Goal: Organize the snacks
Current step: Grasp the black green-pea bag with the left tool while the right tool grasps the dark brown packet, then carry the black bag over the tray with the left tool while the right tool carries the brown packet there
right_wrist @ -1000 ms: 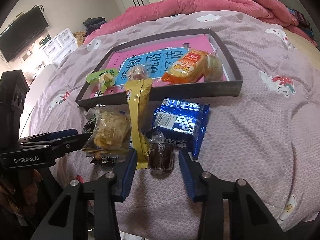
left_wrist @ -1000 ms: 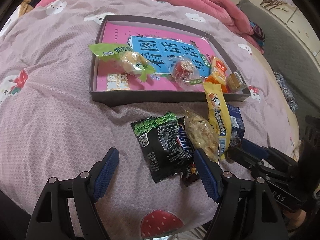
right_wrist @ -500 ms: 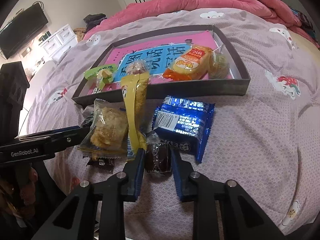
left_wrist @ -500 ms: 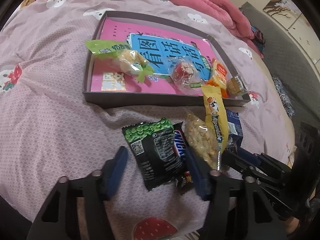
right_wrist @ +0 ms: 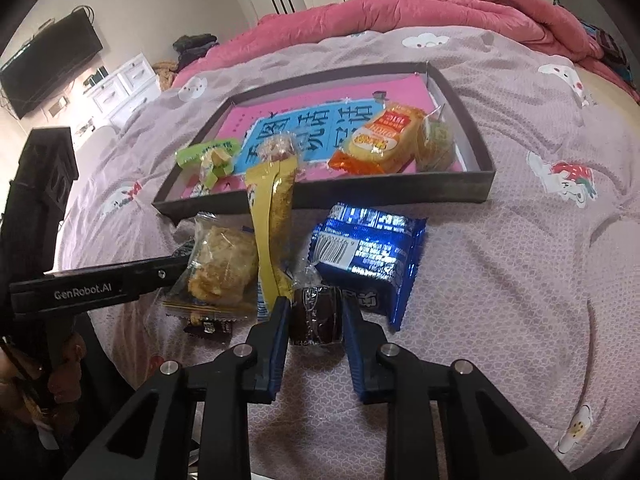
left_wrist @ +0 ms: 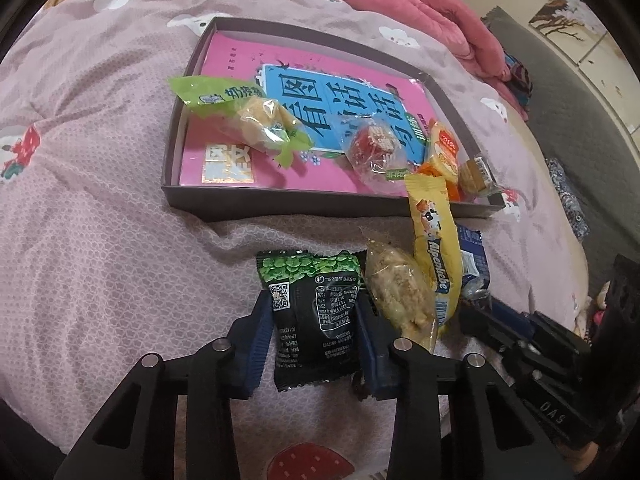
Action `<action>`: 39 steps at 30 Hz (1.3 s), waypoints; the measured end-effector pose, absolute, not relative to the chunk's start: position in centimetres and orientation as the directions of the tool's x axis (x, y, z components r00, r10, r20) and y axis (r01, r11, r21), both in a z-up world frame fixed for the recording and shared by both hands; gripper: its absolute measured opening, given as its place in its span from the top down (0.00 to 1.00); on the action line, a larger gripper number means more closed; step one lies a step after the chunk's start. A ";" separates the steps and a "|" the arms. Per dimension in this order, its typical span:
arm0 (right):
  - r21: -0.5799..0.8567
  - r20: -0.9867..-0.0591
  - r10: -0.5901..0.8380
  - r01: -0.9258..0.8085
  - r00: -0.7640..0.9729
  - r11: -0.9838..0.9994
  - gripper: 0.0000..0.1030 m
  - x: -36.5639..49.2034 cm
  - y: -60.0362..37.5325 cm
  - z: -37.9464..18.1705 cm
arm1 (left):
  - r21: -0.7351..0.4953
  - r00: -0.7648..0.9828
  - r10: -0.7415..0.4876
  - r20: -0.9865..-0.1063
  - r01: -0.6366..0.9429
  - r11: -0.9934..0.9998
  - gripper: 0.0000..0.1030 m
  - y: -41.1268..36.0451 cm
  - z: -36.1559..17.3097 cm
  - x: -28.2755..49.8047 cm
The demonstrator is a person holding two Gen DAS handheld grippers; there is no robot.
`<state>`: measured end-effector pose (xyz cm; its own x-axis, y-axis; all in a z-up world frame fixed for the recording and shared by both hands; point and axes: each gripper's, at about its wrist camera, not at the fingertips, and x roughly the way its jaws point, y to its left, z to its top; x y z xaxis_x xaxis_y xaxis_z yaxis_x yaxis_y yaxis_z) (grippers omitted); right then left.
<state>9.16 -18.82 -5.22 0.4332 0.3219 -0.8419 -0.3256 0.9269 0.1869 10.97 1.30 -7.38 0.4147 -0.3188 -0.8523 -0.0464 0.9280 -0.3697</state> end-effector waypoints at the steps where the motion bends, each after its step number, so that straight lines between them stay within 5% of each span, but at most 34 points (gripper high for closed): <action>1: 0.191 -0.838 0.325 -0.323 0.439 0.927 0.74 9.1 -19.0 -5.1 | -0.372 0.416 -0.320 -0.851 -0.046 0.927 0.63 1.4 -7.3 10.9; 39: 0.210 -0.713 0.374 -0.328 0.593 0.921 0.74 10.5 -20.4 -0.3 | -0.268 0.634 -0.191 -0.749 -0.027 0.963 0.64 3.1 -0.6 9.8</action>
